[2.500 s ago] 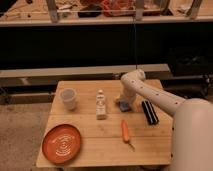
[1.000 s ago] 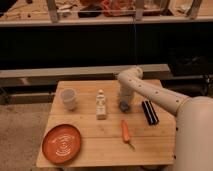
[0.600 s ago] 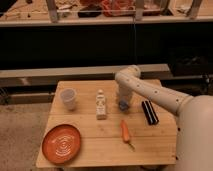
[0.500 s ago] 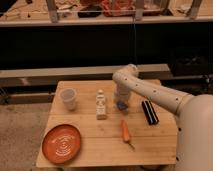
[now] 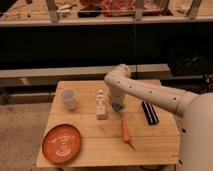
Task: Place the white sponge in the ceramic bowl
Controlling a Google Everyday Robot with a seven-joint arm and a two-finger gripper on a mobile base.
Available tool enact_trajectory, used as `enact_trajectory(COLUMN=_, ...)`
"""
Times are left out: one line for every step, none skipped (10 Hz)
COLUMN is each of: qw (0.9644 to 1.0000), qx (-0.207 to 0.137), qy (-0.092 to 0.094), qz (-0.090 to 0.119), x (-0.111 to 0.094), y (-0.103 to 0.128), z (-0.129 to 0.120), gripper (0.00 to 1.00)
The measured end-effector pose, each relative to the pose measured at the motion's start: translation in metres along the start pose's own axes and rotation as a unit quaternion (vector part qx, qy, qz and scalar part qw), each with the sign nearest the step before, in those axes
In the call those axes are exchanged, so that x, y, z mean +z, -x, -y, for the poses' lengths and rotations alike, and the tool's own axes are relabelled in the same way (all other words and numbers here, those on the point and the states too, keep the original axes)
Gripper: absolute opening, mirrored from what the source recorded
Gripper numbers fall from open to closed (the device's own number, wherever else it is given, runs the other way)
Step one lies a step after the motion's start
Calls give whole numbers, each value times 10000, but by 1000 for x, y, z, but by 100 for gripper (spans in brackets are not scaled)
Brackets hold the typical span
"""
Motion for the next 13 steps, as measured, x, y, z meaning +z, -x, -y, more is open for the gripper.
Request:
enact_trajectory(qw=9999, qx=-108, qy=-15, qz=-54, x=-7, y=8, z=14, gripper=2)
enact_trajectory(qw=9998, qx=-194, qy=5, qz=-92, x=-10, y=13, z=17, gripper=2)
enact_trajectory(qw=9995, qx=-286, qy=-10, qz=-134, x=-17, y=19, z=20, gripper=2)
enact_trajectory(qw=9993, qx=-339, qy=-7, qz=-146, x=-19, y=23, z=20, gripper=2)
enact_trajectory(qw=9987, qx=-462, qy=20, qz=-195, x=-24, y=30, z=24, gripper=2)
enact_trajectory(qw=9976, qx=-647, qy=38, qz=-231, x=-32, y=42, z=34, gripper=2)
enact_trajectory(qw=9965, qx=-787, qy=49, qz=-263, x=-37, y=50, z=41, gripper=2)
enact_trajectory(qw=9961, qx=-838, qy=57, qz=-272, x=-40, y=52, z=41, gripper=2)
enact_trajectory(qw=9959, qx=-859, qy=76, qz=-284, x=-41, y=52, z=39, gripper=2)
enact_trajectory(qw=9954, qx=-910, qy=80, qz=-298, x=-41, y=53, z=37, gripper=2)
enact_trajectory(qw=9942, qx=-1025, qy=68, qz=-319, x=-42, y=60, z=40, gripper=2)
enact_trajectory(qw=9924, qx=-1184, qy=59, qz=-341, x=-43, y=75, z=48, gripper=2)
enact_trajectory(qw=9902, qx=-1347, qy=43, qz=-373, x=-45, y=93, z=59, gripper=2)
